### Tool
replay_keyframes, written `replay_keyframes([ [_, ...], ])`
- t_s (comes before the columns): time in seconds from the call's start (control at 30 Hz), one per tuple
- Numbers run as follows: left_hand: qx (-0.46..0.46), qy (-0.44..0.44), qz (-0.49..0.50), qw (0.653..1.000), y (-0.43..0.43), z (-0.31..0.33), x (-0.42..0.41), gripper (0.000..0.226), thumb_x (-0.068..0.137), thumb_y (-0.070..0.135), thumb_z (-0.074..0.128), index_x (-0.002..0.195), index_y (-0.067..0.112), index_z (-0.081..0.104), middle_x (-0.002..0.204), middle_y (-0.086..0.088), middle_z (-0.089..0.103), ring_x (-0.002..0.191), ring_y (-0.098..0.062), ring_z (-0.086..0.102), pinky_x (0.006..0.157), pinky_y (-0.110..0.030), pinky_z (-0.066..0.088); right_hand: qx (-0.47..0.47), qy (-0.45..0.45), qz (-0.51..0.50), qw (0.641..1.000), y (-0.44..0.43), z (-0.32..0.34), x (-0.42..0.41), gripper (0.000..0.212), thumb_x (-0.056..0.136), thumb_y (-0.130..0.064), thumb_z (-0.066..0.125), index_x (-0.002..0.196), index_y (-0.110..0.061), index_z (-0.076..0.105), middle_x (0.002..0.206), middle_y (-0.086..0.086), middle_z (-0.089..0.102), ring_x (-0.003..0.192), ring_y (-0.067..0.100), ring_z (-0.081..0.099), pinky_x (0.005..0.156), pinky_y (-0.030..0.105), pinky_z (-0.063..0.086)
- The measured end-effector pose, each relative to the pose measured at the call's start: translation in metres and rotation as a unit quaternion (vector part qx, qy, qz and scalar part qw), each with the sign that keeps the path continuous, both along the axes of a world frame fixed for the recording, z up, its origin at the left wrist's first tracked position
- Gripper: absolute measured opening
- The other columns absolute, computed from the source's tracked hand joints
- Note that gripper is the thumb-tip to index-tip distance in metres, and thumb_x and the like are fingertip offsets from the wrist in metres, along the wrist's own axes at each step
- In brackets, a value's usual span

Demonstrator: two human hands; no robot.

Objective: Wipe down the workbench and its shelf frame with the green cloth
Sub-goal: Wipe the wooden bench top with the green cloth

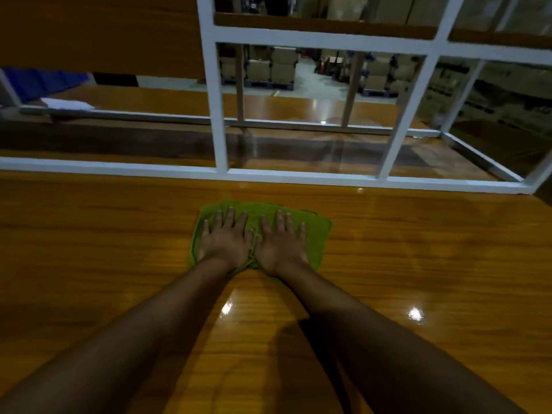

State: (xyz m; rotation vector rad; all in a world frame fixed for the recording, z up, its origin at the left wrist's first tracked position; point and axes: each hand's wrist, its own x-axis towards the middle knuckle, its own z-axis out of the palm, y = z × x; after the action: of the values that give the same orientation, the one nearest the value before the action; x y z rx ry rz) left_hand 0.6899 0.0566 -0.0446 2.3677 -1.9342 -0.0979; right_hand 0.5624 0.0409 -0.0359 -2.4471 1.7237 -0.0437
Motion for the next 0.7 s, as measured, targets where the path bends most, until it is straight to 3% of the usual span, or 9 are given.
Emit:
replay_keyframes([
  [0.43, -0.004, 0.015, 0.078, 0.997, 0.047, 0.001, -0.055, 0.062, 0.101, 0.049, 0.012, 0.156, 0.023, 0.001, 0.163, -0.008, -0.007, 0.15, -0.03, -0.005, 0.119, -0.052, -0.002, -0.002, -0.014, 0.131, 0.991, 0.017, -0.005, -0.055, 0.058, 0.103, -0.046, 0.013, 0.158, -0.029, 0.005, 0.165, 0.004, -0.006, 0.151, 0.023, -0.009, 0.12, 0.052, -0.006],
  [0.7, 0.008, 0.018, 0.069, 0.997, 0.007, 0.002, -0.143, 0.064, 0.1, 0.052, 0.007, 0.156, 0.021, -0.004, 0.163, -0.011, -0.009, 0.149, -0.033, -0.008, 0.119, -0.054, -0.003, -0.005, -0.017, 0.125, 0.992, -0.018, -0.003, -0.144, 0.056, 0.103, -0.045, 0.013, 0.157, -0.031, 0.007, 0.165, 0.003, -0.005, 0.151, 0.022, -0.009, 0.12, 0.052, -0.006],
])
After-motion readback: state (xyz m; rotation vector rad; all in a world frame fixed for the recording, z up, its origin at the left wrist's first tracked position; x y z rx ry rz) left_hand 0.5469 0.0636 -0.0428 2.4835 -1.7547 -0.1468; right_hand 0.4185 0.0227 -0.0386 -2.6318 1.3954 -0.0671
